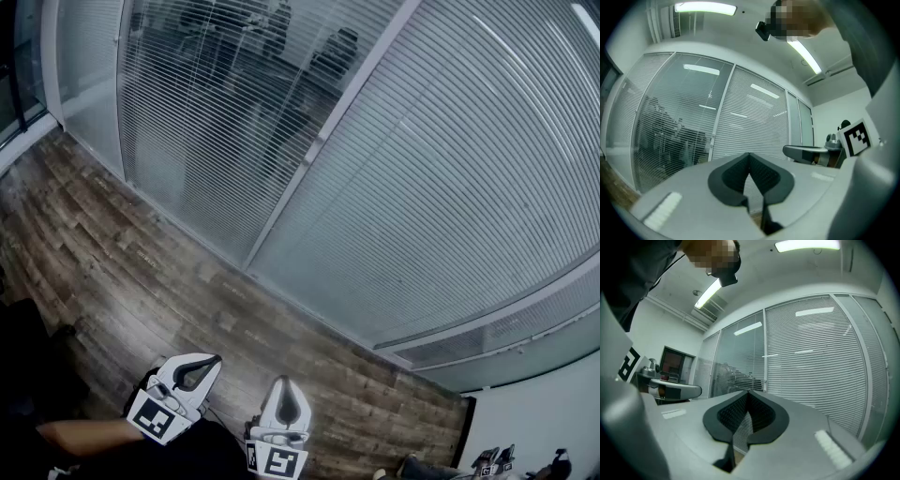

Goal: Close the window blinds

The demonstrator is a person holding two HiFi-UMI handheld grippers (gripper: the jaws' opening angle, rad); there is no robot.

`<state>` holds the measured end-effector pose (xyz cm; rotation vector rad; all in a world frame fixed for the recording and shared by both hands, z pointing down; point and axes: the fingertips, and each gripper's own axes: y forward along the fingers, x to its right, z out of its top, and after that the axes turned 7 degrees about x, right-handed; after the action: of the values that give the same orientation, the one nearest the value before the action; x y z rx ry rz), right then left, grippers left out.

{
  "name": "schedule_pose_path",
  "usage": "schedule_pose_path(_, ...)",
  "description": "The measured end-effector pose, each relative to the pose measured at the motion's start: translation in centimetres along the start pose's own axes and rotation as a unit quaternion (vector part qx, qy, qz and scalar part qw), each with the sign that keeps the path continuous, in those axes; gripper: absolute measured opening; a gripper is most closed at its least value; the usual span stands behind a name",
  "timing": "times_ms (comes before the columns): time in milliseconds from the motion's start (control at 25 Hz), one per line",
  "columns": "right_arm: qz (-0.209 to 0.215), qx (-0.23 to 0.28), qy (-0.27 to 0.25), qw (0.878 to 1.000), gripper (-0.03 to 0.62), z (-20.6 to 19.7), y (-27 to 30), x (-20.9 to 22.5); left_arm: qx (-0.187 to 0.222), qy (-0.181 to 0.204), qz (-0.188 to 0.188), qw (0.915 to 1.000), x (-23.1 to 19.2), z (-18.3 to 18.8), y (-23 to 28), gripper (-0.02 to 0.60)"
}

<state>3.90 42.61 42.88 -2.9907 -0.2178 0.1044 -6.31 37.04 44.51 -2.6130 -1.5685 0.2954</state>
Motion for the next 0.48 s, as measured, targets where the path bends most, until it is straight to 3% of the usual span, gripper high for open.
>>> schedule_pose_path(280,-0.008,0.02,0.007,1.0,0.0,-0.1,1.6,1.6,0.014,0.018,0.004,0.9997,-1.2,-0.1,1.6,0.001)
schedule_pose_path(400,-0.009,0.03,0.022,0.999,0.002,0.5,1.0,1.4,0.018,0.053,-0.004,0.9984,-1.2,0.5,0.9,0.0)
schedule_pose_path(480,0.001,0.031,0.022,0.999,0.002,0.7,1.0,0.9,0.015,0.027,0.023,0.9993,-1.9,0.5,0.2,0.001)
